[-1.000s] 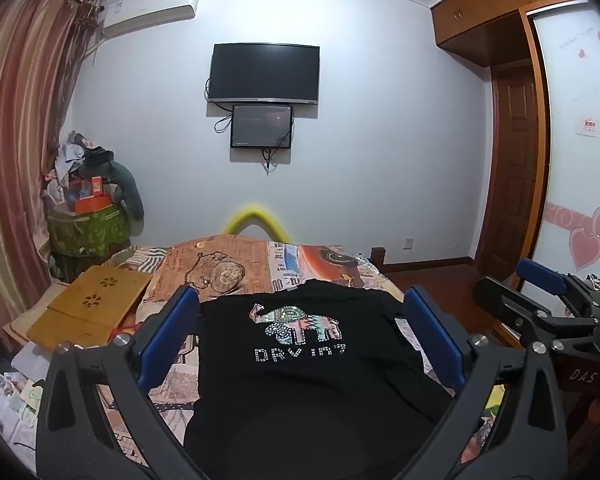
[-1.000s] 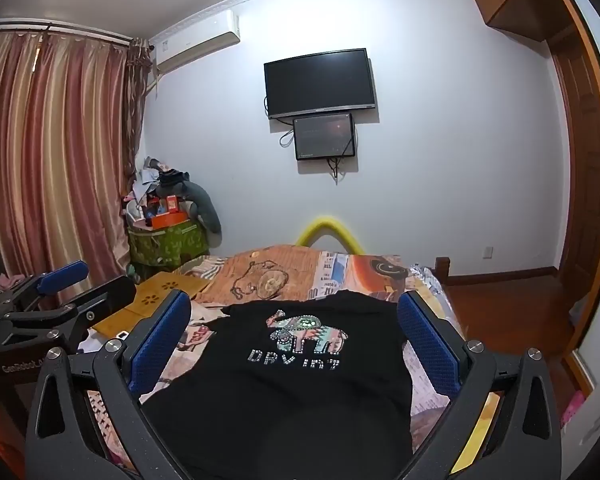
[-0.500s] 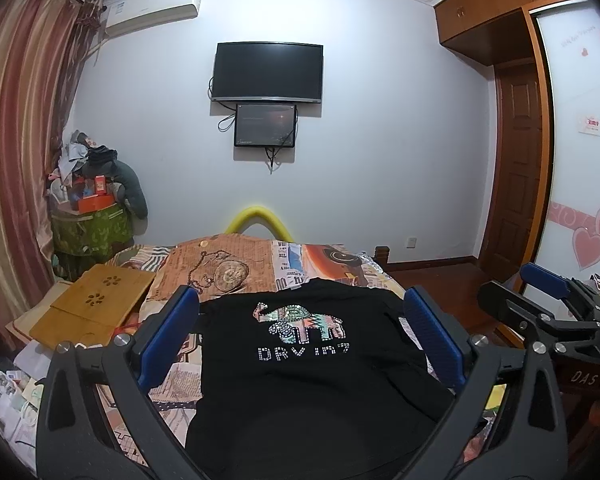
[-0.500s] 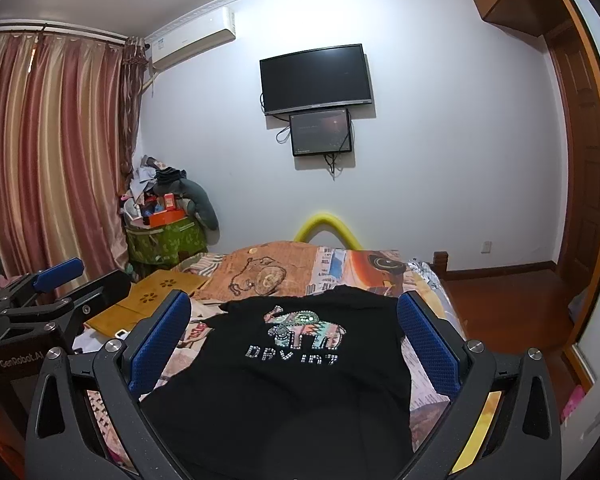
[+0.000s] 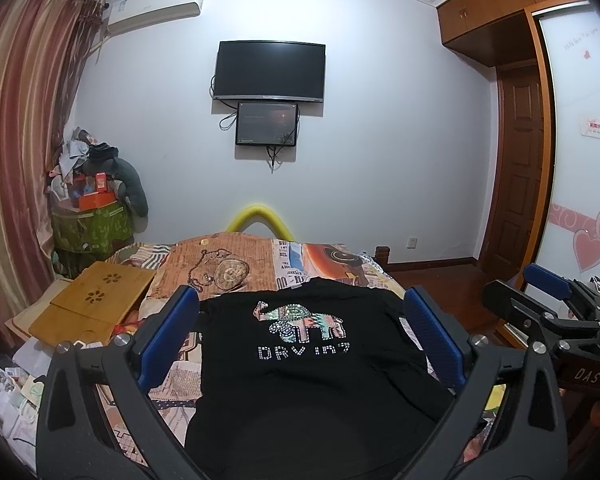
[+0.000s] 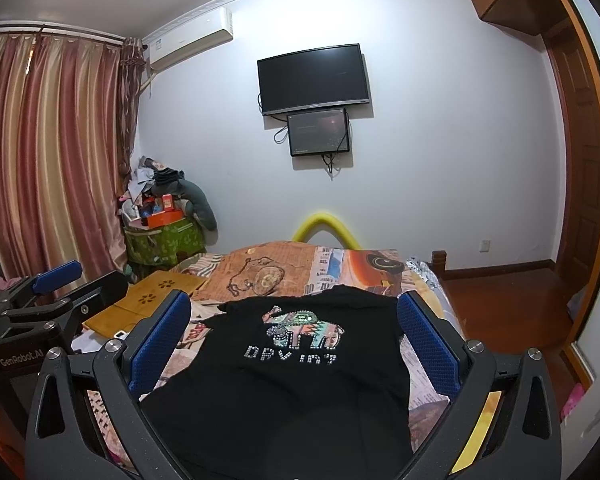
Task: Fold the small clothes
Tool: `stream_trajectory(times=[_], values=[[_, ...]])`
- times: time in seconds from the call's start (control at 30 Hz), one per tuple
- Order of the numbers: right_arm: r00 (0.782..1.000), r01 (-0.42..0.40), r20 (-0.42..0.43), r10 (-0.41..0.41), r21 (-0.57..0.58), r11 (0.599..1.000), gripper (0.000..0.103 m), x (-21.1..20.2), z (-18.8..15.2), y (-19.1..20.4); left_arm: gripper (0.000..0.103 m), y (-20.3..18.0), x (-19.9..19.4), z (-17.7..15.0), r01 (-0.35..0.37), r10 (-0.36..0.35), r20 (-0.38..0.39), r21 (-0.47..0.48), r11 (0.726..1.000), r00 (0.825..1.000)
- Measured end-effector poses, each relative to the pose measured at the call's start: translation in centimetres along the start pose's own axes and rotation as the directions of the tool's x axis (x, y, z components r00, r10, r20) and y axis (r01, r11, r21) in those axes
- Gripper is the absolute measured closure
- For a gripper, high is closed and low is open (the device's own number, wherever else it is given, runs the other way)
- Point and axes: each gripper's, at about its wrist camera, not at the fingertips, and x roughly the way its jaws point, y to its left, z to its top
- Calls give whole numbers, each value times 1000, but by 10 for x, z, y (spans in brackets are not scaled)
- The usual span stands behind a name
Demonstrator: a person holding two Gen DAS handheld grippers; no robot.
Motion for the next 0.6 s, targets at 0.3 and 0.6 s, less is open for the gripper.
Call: stream_trajectory(times=[0.3,0.6], values=[[1000,-2,1,2,2,1000,1,0,0,-1,0,0,1,-1,-4,4,0,0,1000,1000],[1000,-1,0,1,2,1000,1,0,0,-1,0,1,2,-1,-5,5,1,-1,1000,1000]])
